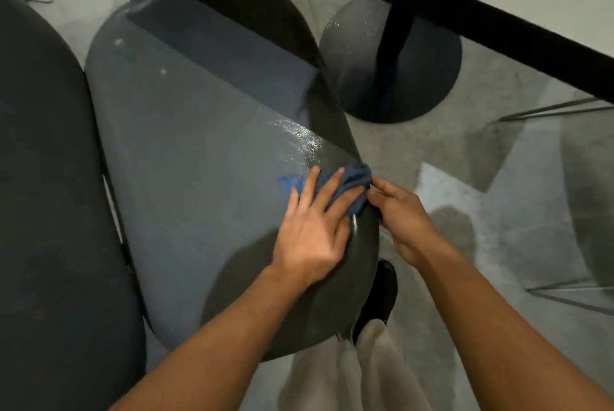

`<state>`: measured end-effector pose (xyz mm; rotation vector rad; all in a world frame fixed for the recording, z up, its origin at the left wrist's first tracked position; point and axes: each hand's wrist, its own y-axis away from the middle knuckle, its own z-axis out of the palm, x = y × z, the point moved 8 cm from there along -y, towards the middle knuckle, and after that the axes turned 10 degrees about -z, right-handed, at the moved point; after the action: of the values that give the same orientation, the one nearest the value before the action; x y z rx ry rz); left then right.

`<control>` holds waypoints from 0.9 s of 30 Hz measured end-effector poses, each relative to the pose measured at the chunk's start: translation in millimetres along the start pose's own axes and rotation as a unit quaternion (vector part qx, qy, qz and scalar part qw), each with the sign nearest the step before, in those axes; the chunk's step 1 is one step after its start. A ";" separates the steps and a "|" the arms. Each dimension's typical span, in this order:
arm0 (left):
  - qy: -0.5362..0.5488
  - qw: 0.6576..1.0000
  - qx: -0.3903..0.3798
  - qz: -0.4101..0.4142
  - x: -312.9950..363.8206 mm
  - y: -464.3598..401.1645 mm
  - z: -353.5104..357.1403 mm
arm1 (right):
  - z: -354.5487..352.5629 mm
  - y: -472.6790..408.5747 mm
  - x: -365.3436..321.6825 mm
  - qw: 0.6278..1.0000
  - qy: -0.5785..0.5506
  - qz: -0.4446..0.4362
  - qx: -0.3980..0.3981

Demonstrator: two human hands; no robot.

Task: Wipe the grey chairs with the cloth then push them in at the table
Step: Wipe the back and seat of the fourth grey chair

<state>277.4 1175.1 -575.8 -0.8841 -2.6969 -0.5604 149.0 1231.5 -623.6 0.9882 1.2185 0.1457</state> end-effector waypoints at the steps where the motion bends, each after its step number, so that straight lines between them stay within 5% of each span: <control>1: -0.006 0.999 -0.011 0.029 -2.5 23.3 2.7 | -2.2 3.0 4.8 1.000 -0.005 0.008 0.001; 5: -0.064 0.994 -0.052 0.069 -37.4 69.9 0.4 | -6.5 16.6 19.4 0.999 -0.023 0.026 -0.014; 10: -0.115 0.977 -0.045 0.173 -12.5 11.9 -1.5 | -7.0 15.9 26.4 0.998 -0.058 0.019 -0.027; 16: -0.038 0.996 0.024 -0.073 -9.1 -90.6 -17.0 | -8.1 15.1 32.7 0.997 -0.059 0.037 -0.028; 24: -0.065 0.992 -0.050 0.097 26.3 107.5 23.4 | -7.3 23.5 28.8 0.991 -0.108 0.070 -0.023; 27: -0.076 0.993 -0.032 0.086 15.6 99.2 18.4 | -4.7 23.4 19.7 0.993 -0.096 0.064 -0.026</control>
<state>323.5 1264.7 -559.0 -1.2067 -2.7119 -0.5646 162.1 1259.5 -621.4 1.0122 0.9718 0.1781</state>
